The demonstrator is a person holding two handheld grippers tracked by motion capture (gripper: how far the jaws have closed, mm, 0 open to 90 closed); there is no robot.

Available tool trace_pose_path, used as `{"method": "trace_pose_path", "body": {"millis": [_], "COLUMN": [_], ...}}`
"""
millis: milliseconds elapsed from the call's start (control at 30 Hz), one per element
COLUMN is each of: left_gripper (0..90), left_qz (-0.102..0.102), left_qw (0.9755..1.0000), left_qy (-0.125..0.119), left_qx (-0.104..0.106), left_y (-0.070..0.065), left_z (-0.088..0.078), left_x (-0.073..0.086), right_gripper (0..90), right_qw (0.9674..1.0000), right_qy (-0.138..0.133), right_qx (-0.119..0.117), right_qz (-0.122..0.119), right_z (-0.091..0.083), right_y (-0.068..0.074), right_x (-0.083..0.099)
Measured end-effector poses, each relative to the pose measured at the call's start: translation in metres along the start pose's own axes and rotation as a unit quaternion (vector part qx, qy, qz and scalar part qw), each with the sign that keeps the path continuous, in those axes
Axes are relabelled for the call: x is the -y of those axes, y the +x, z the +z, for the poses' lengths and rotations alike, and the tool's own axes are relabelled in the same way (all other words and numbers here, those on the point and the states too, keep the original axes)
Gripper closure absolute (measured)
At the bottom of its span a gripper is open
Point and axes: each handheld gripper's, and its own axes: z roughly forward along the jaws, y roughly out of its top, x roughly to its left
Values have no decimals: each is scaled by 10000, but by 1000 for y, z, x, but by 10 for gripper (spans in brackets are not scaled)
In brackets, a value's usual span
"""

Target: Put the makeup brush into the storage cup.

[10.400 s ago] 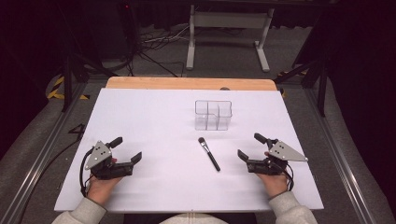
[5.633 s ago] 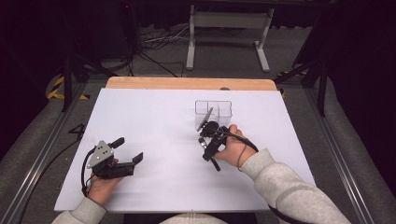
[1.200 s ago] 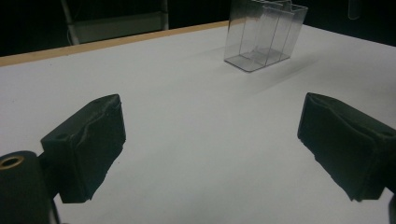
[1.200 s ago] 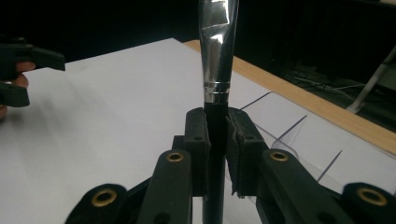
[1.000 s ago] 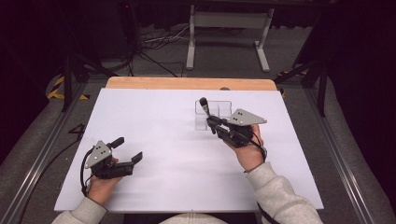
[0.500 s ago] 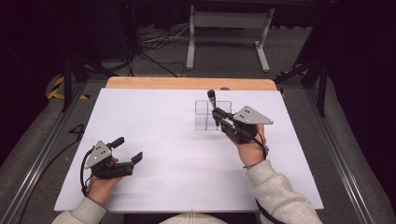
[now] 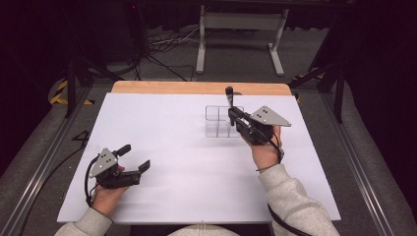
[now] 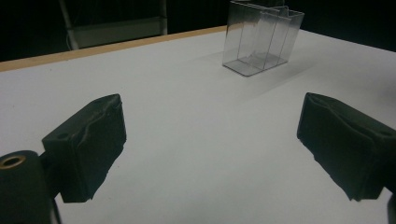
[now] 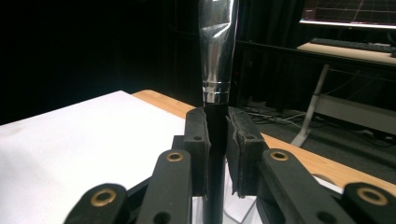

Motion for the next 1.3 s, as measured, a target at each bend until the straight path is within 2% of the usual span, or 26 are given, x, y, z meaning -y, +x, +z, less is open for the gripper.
{"method": "trace_pose_path", "body": {"millis": [100, 333, 700, 933, 1300], "left_gripper": [87, 87, 89, 89, 90], "left_qz": [-2, -27, -25, -37, -46], "left_qw": [10000, 10000, 10000, 10000, 10000], "left_qy": [8, 12, 36, 34, 23], "left_qx": [11, -9, -6, -4, -11], "left_y": [0, 0, 0, 1, 1], "left_z": [0, 0, 1, 1, 1], "left_x": [0, 0, 0, 0, 1], "right_gripper": [795, 795, 795, 794, 794], "right_qw": [10000, 9993, 9973, 9962, 9954], "right_qy": [-9, -10, 16, 11, 46], "right_qx": [98, 336, 700, 847, 900], "right_qz": [5, 176, 205, 204, 334], "right_z": [4, 10, 16, 24, 34], "right_y": [-4, -11, -24, -30, -37], "right_x": [0, 1, 1, 3, 19]}}
